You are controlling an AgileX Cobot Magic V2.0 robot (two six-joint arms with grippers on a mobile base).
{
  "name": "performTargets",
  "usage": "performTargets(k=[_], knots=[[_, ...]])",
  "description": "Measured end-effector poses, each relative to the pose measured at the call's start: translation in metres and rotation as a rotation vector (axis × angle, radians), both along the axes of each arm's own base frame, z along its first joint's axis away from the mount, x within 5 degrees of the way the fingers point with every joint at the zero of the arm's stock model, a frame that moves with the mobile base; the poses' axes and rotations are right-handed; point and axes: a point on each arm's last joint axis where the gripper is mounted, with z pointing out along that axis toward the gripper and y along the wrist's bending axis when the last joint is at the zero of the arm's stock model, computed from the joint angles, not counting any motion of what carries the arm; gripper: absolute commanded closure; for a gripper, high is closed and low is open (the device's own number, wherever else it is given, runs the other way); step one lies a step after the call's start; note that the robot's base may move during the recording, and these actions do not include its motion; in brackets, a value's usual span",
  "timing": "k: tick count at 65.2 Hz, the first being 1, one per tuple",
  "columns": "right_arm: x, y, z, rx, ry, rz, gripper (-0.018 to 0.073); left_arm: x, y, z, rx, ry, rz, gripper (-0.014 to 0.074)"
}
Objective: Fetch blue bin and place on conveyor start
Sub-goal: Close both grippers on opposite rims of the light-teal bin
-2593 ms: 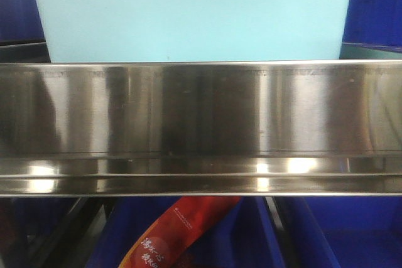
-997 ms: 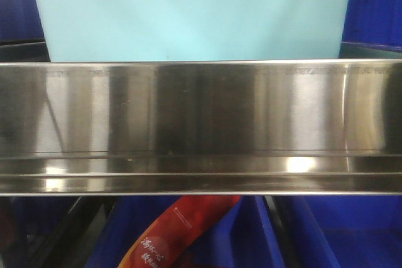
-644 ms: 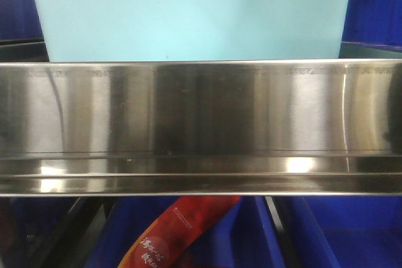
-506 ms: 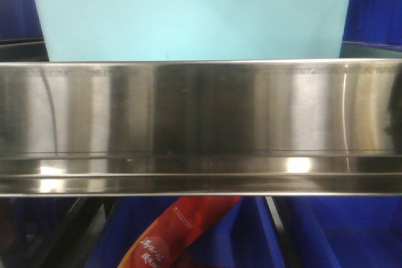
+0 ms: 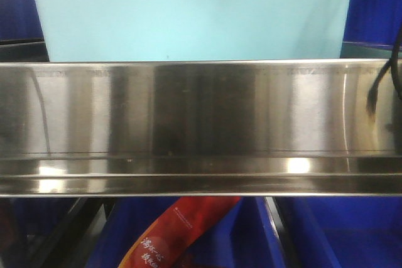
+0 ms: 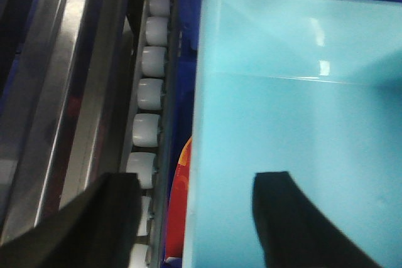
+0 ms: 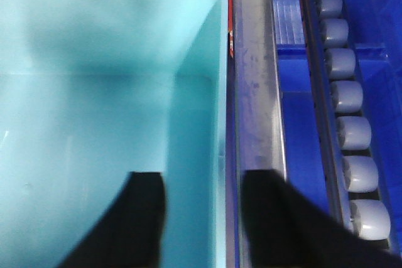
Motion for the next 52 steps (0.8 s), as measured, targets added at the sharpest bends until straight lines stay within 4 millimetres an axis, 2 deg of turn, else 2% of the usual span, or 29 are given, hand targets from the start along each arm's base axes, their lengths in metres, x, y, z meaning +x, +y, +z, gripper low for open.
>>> performTargets(k=[19, 31, 43, 52], knots=[[0.023, -0.017, -0.03, 0.024, 0.091, -0.045, 0.0326, 0.013, -0.002, -0.017, -0.013, 0.021, -0.012, 0.0293], [0.029, -0.015, -0.039, 0.02, 0.113, -0.035, 0.0326, 0.019, 0.001, -0.032, -0.007, 0.034, -0.015, 0.0303], [0.036, -0.014, -0.05, 0.014, 0.134, -0.035, 0.0326, 0.02, 0.001, -0.055, -0.002, 0.067, -0.026, 0.0303], [0.038, -0.013, -0.053, 0.013, 0.139, -0.034, 0.0326, 0.021, 0.002, -0.062, -0.001, 0.077, -0.026, 0.0303]])
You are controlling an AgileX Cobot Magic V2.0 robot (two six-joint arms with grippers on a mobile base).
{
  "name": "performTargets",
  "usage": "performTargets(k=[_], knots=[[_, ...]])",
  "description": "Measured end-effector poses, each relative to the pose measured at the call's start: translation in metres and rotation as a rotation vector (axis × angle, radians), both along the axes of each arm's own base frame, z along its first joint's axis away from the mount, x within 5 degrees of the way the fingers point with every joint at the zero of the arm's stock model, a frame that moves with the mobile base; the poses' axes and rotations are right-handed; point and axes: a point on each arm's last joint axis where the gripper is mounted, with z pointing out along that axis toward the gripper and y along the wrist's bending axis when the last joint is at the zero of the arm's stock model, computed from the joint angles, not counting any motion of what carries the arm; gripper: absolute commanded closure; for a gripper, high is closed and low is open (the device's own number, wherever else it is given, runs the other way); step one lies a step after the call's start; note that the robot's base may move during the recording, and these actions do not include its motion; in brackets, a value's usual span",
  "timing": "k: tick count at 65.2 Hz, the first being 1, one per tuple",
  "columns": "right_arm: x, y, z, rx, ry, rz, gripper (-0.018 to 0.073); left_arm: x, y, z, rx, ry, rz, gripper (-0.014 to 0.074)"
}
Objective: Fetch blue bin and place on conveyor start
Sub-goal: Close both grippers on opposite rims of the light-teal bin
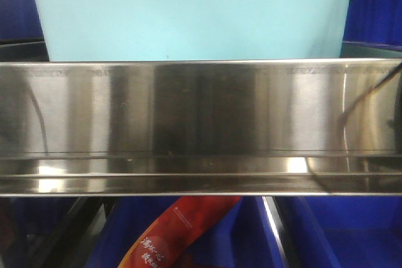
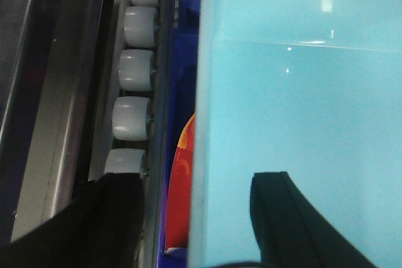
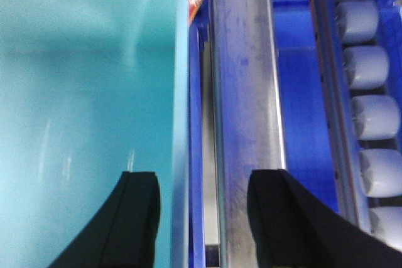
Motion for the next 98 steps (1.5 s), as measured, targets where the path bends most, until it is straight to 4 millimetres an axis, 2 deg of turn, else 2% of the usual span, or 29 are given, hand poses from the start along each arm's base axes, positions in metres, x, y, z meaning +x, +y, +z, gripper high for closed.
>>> performTargets(k=[36, 64, 98], knots=[[-0.002, 0.0, -0.001, -0.013, 0.022, 0.014, 0.0326, 0.001, 0.0, 0.001, -0.007, -0.012, -0.001, 0.0303], [-0.001, 0.003, 0.01, -0.007, -0.009, 0.022, 0.0326, 0.001, 0.0, 0.001, -0.008, -0.011, -0.001, 0.0303], [0.001, 0.003, 0.004, -0.017, 0.02, 0.02, 0.0326, 0.001, 0.0, 0.001, -0.008, -0.013, -0.001, 0.0303]])
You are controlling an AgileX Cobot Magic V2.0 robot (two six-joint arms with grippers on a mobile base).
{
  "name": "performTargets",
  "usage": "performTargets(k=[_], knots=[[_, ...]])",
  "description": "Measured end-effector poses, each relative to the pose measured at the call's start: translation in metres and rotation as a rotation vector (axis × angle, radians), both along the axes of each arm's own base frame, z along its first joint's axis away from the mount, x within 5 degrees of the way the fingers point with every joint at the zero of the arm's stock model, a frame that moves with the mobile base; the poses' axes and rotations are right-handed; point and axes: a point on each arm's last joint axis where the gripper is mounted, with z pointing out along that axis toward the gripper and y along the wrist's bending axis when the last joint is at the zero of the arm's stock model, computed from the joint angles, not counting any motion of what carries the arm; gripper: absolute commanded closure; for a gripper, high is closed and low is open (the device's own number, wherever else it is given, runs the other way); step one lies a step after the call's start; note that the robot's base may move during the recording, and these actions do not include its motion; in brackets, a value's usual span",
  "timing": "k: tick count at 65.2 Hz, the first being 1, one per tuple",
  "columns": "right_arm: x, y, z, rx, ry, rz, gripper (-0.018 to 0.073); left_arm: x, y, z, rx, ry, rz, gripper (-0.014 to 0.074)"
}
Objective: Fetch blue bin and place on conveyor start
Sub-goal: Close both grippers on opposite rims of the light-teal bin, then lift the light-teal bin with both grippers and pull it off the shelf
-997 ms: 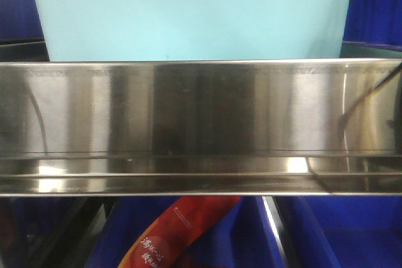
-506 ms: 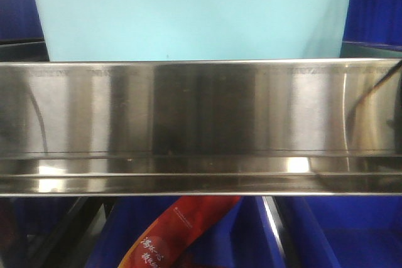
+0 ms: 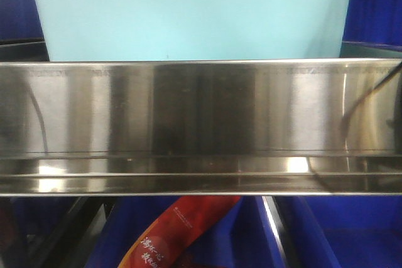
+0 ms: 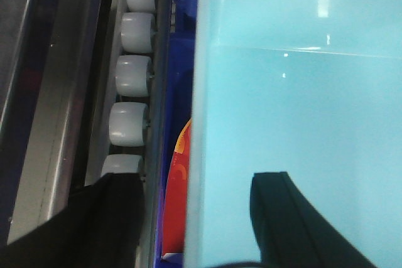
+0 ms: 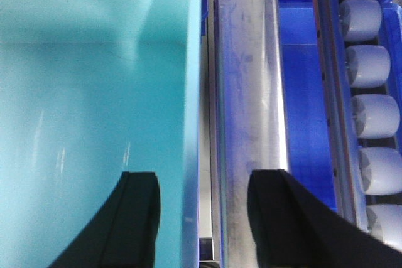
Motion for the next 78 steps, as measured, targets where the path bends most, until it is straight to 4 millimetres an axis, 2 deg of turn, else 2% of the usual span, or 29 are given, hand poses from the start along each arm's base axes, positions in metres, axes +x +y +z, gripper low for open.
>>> performTargets(k=[33, 39, 45, 54, 78], knots=[[0.0, 0.0, 0.0, 0.0, 0.0, 0.0, 0.033, 0.0, 0.0, 0.0, 0.0, 0.0, 0.0, 0.0314], [0.0, 0.0, 0.0, 0.0, 0.0, 0.0, 0.0392, 0.0005, -0.0002, -0.0008, 0.0, 0.0, 0.0, 0.0374], [0.0, 0.0, 0.0, 0.0, 0.0, 0.0, 0.0501, 0.0024, -0.0009, -0.0038, 0.002, 0.004, -0.001, 0.0472], [-0.0006, 0.0011, -0.0002, 0.004, 0.005, 0.002, 0.0719, 0.0033, -0.0018, -0.0062, -0.002, 0.012, -0.001, 0.069], [-0.001, 0.0029, 0.0, -0.007, 0.0, -0.005, 0.0713, 0.0023, -0.0029, -0.0057, -0.01, 0.015, -0.003, 0.0708]])
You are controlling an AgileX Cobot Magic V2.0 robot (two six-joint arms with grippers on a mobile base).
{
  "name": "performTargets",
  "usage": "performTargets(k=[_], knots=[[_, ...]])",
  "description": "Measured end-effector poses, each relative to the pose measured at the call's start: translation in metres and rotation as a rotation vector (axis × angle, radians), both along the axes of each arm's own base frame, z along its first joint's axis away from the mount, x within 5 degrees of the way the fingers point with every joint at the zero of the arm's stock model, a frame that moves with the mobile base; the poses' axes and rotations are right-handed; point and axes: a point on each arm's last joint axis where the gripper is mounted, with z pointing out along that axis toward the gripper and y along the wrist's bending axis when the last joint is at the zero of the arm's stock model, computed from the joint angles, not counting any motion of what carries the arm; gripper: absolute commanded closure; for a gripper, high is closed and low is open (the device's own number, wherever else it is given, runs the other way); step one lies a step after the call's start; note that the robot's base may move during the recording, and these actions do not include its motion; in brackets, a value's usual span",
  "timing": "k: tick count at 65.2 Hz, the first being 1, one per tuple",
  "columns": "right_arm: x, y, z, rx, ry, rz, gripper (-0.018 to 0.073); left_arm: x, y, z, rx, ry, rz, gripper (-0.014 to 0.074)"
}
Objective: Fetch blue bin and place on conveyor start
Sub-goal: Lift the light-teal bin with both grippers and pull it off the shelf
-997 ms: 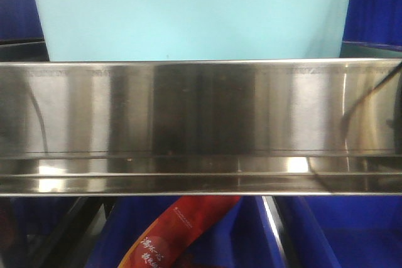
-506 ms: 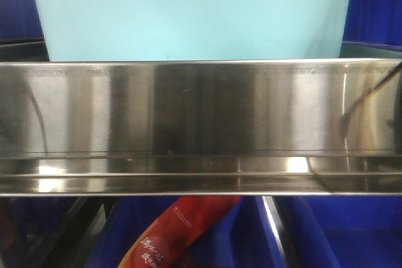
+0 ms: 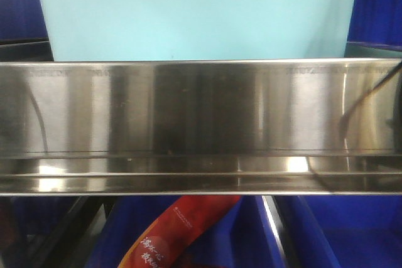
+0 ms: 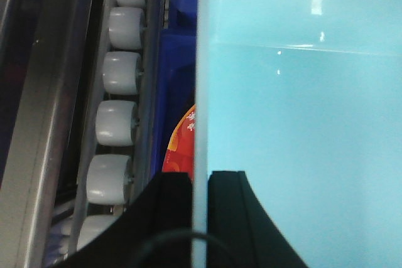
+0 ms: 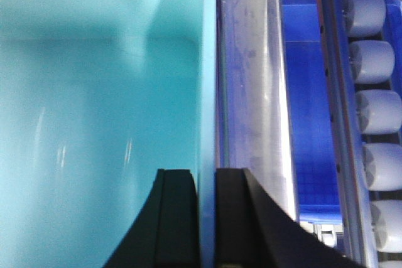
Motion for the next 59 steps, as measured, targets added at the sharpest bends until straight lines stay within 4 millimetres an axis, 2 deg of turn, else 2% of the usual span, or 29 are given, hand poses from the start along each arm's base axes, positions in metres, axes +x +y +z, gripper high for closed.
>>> performTargets(k=[6, 12, 26, 37, 49, 59], knots=[[-0.006, 0.004, 0.009, -0.032, -0.025, -0.007, 0.0713, -0.005, -0.004, 0.004, -0.005, 0.001, 0.003, 0.0708], [-0.017, 0.007, 0.024, -0.058, -0.068, -0.005, 0.0713, -0.014, -0.007, 0.016, -0.005, -0.032, 0.012, 0.0708], [-0.047, 0.003, 0.069, -0.066, -0.202, -0.013, 0.0713, -0.051, -0.012, 0.068, -0.007, -0.191, -0.002, 0.0708], [-0.073, -0.004, 0.102, -0.036, -0.307, -0.018, 0.0713, -0.076, -0.008, 0.104, -0.044, -0.295, -0.016, 0.0708], [-0.092, -0.009, 0.13, -0.004, -0.387, -0.023, 0.0713, -0.089, -0.005, 0.137, -0.087, -0.366, -0.012, 0.0708], [-0.097, -0.012, 0.147, 0.006, -0.438, -0.032, 0.0713, -0.095, -0.004, 0.156, -0.107, -0.413, -0.017, 0.0708]])
